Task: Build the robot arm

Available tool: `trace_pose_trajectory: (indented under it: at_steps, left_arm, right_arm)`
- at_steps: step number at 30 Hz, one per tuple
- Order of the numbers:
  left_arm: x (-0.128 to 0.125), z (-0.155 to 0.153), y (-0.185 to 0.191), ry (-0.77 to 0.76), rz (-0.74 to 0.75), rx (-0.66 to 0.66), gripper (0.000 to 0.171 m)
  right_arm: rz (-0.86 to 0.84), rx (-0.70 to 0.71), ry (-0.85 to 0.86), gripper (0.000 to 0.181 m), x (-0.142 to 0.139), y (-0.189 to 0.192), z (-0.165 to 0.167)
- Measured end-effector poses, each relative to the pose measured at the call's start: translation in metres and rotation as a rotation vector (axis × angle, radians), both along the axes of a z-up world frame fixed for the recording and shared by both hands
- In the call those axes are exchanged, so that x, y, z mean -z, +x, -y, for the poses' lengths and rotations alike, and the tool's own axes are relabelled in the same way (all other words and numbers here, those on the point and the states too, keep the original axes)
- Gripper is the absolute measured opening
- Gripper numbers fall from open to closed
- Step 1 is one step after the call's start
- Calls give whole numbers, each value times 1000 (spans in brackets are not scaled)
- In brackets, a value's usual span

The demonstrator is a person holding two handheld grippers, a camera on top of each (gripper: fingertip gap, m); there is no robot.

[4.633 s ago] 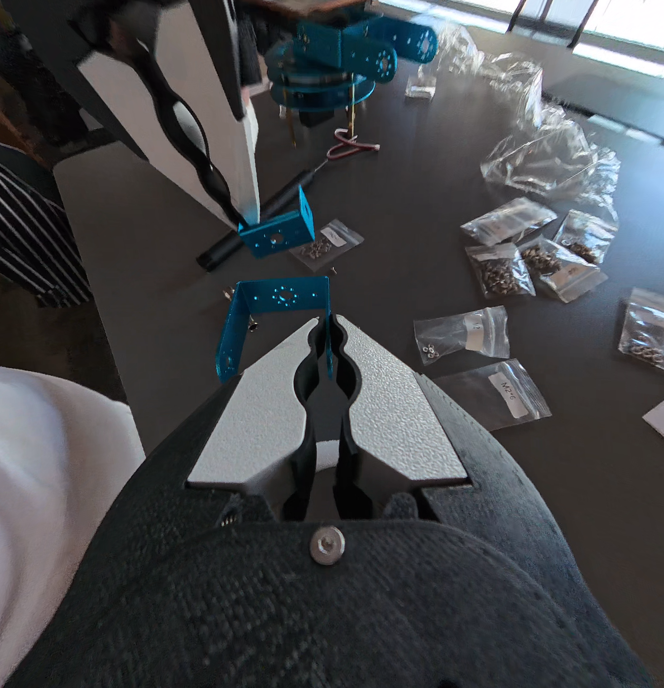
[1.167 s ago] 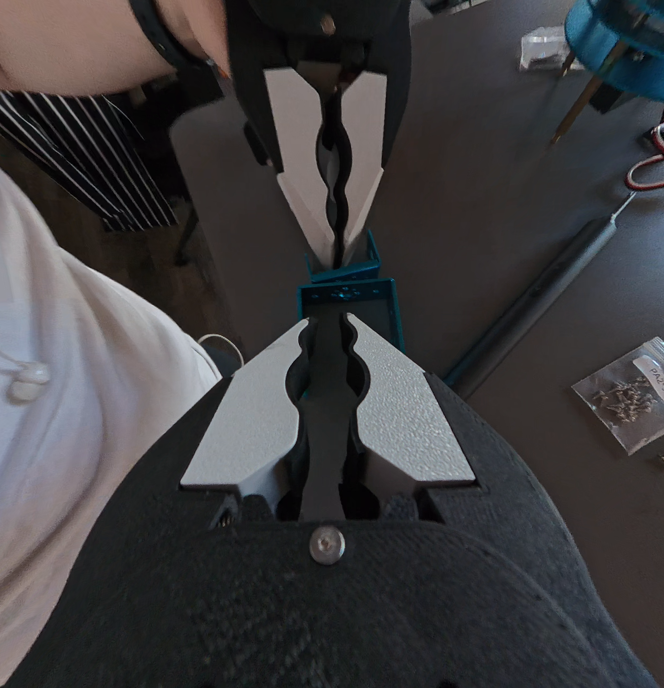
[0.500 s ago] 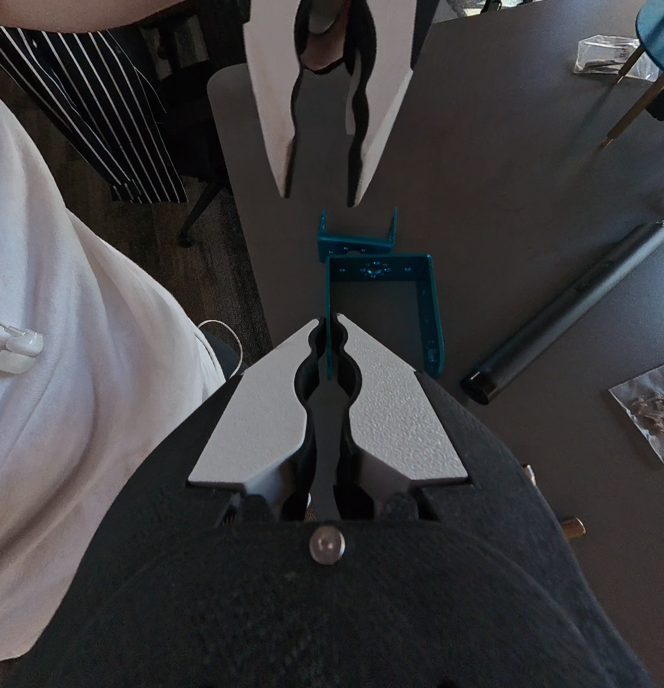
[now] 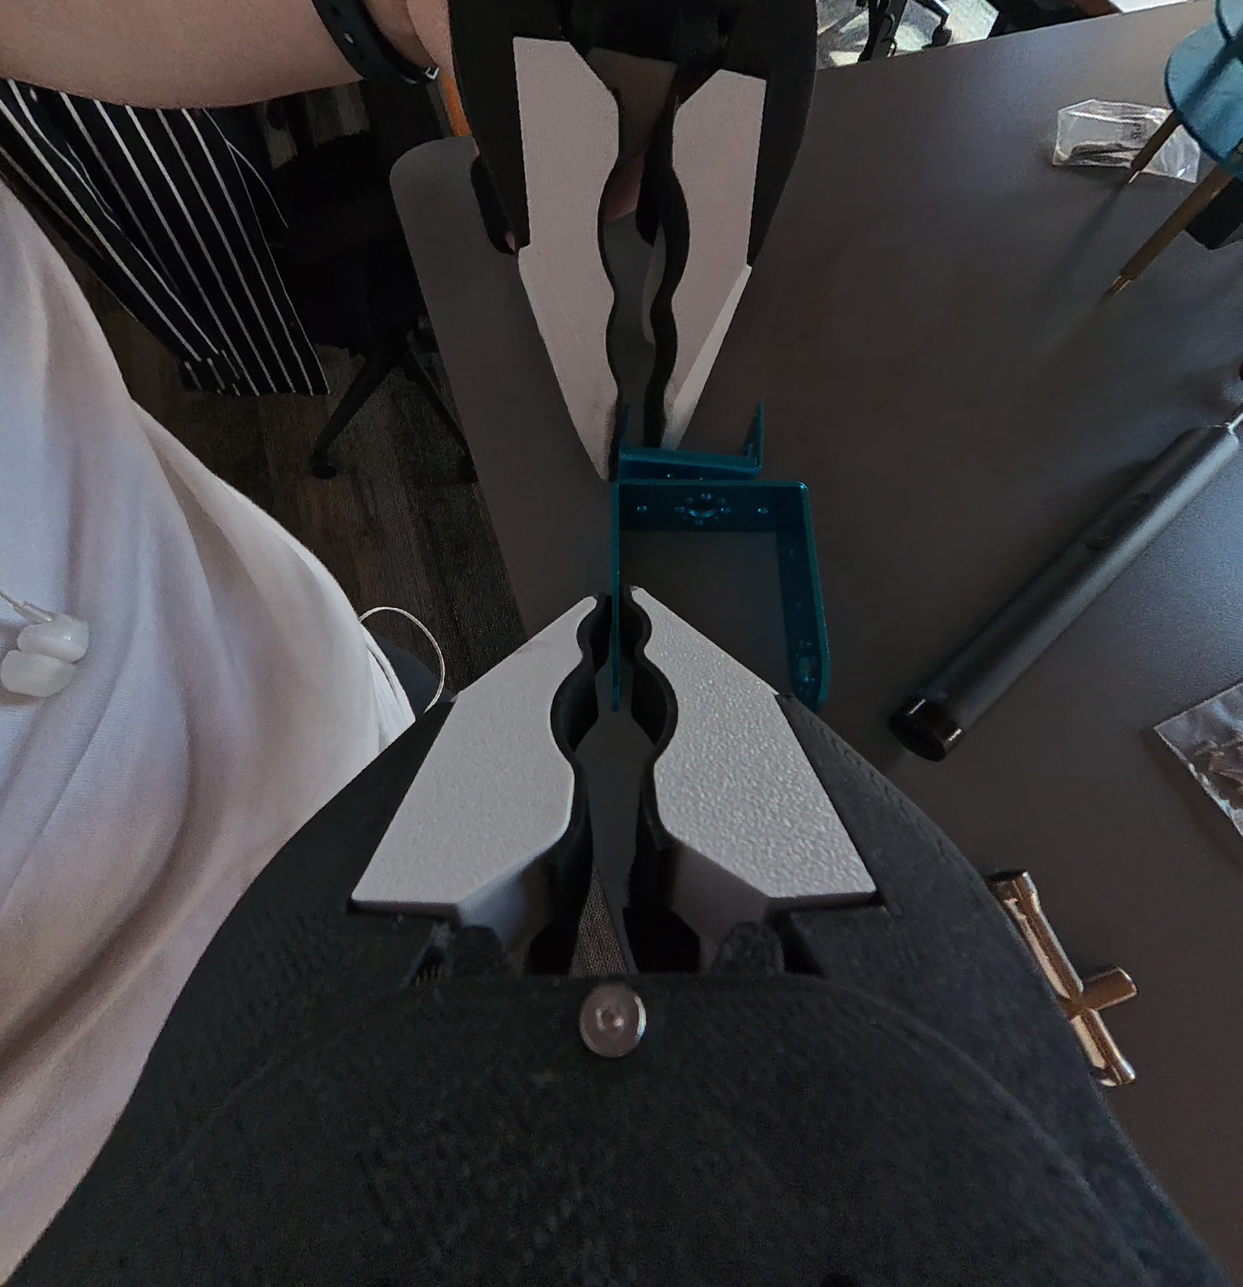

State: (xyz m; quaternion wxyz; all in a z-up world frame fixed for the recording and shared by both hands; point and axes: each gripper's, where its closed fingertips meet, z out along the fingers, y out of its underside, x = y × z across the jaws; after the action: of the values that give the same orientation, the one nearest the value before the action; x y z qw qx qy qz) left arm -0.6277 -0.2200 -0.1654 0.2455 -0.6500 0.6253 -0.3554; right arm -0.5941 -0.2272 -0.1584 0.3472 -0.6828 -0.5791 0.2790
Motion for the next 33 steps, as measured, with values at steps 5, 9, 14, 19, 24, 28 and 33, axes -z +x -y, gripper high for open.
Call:
trace_pose_trajectory:
  at_steps: [5, 9, 14, 19, 24, 28, 33]
  left_arm:
    - [-1, 2, 0, -30, 1, 11, 2]
    - [-4, 2, 3, -29, 20, 14, 0]
    - [-10, -3, 3, 37, 25, 6, 0]
    - [-32, -5, 5, 184, 8, 42, 0]
    - [-89, -5, 18, 374, 85, 100, 0]
    - [-123, -7, 25, 531, 96, 121, 0]
    - [-145, -9, 30, 583, 113, 127, 0]
  right_arm:
    - [-21, 14, -6, 1, 0, 2, 1]
    - [-29, 24, 13, 1, -1, 6, 1]
    - [-78, 15, 103, 1, -3, 10, -1]
    - [-230, 3, 125, 1, -24, 13, 0]
    - [-447, -67, 99, 1, -71, 26, -5]
    - [-517, -122, 134, 1, -111, 36, -11]
    - [-529, -151, 187, 1, -128, 37, -14]
